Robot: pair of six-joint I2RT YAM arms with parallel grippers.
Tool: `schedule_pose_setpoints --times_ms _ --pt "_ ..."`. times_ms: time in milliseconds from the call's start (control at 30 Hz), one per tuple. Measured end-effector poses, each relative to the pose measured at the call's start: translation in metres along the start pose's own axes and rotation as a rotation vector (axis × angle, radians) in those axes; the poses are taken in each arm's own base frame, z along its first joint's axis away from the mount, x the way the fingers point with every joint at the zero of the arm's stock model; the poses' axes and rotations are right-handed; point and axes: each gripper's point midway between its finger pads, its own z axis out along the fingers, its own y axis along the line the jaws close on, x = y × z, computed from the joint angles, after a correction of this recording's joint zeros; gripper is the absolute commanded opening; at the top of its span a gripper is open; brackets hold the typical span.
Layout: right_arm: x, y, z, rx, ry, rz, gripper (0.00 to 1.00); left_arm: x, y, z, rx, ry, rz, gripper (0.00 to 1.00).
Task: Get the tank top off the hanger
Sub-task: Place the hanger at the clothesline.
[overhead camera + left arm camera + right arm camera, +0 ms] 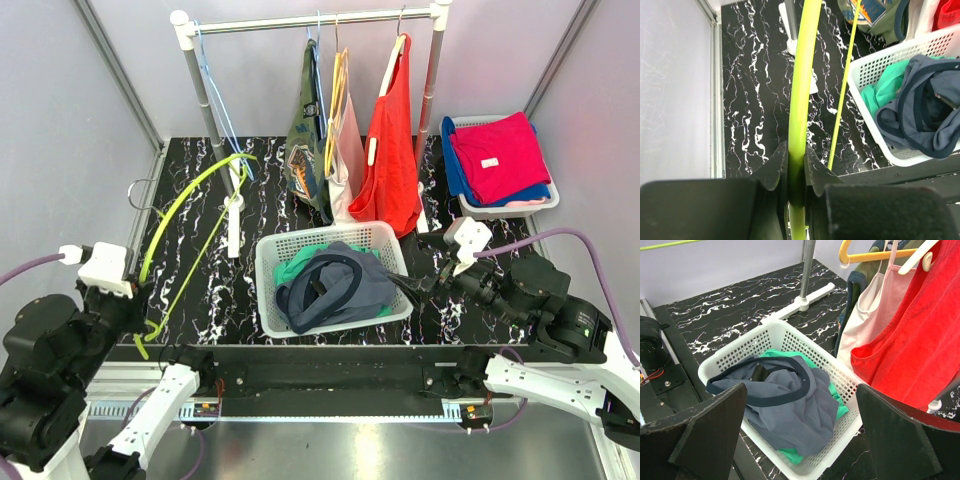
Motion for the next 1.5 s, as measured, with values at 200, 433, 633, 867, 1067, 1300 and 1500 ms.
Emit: schedule_pose_setpoints --times_ms 200,433,633,867,1067,1300,1500 --pt "0.000 0.000 0.000 0.000 0.000 0.000 1.00 -0.007 0.001 -0.008 -0.002 -0.031 -0.007 0.00" --pt "0.000 0.000 0.000 -0.001 0.001 0.000 1.00 -0.001 0.000 -0.007 0.002 -0.020 -0.006 0.00" --pt "0.001 0.001 0.002 -0.003 0.007 0.004 1.00 -0.025 -0.004 -0.030 0.032 -0.106 -0.013 0.00" --pt "0.002 0.003 0.003 -0.009 0.010 0.014 1.00 -0.054 -0.012 -0.051 0.066 -0.232 -0.024 0.00" --pt "0.004 0.004 0.005 -0.010 0.018 0.019 1.00 -0.045 -0.014 0.000 0.062 -0.083 -0.039 0.00" --pt "0.004 0.004 0.005 -0.010 0.020 0.026 1.00 -0.080 -0.005 0.088 0.045 0.039 -0.042 0.00" --pt "0.007 0.005 0.009 -0.012 0.035 0.028 1.00 -0.111 -0.003 0.119 0.048 0.031 -0.041 0.00"
